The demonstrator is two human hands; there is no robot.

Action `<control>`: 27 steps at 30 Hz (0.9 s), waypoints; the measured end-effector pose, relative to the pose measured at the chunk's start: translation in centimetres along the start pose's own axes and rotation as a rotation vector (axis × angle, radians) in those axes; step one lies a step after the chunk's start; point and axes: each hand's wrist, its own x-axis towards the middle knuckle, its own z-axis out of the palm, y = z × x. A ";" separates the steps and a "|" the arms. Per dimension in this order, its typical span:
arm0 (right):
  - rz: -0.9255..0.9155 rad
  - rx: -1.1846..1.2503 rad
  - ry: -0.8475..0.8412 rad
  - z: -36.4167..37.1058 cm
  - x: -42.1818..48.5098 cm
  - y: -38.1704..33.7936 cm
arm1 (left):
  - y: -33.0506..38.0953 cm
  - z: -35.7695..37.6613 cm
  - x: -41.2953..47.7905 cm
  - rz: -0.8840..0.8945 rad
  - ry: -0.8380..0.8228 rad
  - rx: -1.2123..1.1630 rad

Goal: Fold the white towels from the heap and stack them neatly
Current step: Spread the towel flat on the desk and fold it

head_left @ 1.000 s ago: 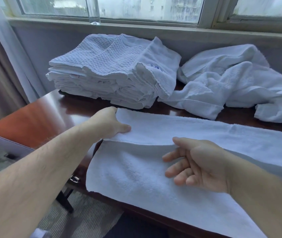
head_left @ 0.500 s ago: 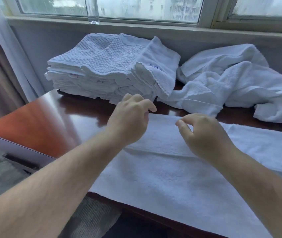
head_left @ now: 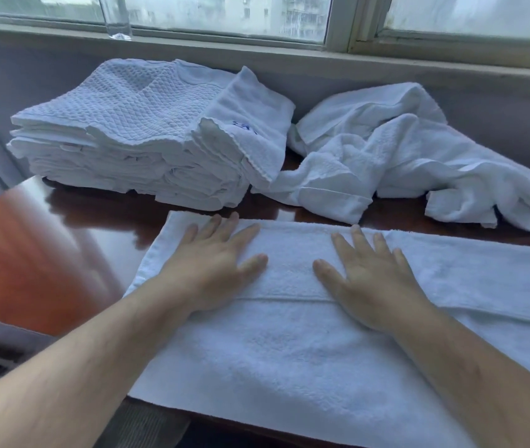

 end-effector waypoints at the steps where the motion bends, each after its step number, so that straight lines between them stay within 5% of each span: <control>1: 0.014 -0.002 0.002 -0.2 0.0 0.6 | 0.0 -0.1 0.0 0.002 0.000 -0.004; 8: 0.043 -0.004 -0.005 -0.4 0.4 2.5 | 2.8 -1.0 0.1 -0.049 -0.069 0.048; 14: 0.044 0.042 0.032 -0.7 0.3 5.1 | 11.6 0.3 1.8 0.209 0.000 -0.019; 23: 0.232 0.017 0.068 -1.8 -0.7 14.3 | 15.2 0.9 4.2 0.167 -0.130 0.093; 27: 0.178 0.051 0.119 -1.5 -0.6 15.7 | 23.1 2.8 5.0 0.363 0.000 0.037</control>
